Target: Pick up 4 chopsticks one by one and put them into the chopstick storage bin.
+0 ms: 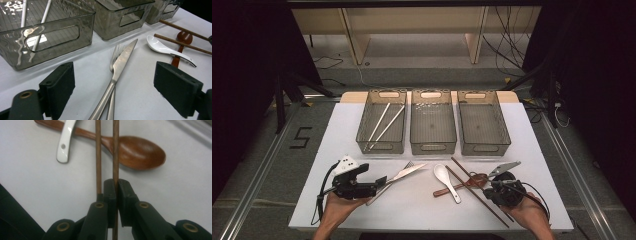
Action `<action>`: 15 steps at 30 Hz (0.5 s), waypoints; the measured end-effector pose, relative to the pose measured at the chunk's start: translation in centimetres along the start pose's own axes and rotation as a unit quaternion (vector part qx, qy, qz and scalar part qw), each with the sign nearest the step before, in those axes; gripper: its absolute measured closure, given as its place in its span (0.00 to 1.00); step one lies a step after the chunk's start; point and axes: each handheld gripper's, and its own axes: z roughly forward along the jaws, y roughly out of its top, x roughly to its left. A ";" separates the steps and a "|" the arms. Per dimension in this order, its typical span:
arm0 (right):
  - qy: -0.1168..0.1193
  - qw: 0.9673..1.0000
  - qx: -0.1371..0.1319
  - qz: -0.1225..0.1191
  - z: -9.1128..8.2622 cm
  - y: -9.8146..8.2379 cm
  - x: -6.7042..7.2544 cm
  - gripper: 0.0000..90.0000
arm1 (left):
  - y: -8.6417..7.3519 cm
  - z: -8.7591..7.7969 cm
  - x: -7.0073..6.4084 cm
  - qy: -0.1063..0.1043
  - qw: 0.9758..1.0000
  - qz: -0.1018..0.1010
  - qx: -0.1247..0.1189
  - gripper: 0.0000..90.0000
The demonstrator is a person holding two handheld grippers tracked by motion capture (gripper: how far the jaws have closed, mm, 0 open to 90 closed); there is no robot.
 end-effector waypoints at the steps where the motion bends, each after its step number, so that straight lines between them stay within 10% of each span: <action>1: 0.002 1.000 -0.005 0.001 -0.2 0.1 0.1 0.96 | 0.0 0.0 0.0 0.000 1.000 0.001 0.000 0.19; 15: 0.024 0.996 -0.082 -0.011 -0.9 5.4 1.5 0.96 | -0.5 -0.4 0.1 0.011 1.000 0.002 -0.009 0.19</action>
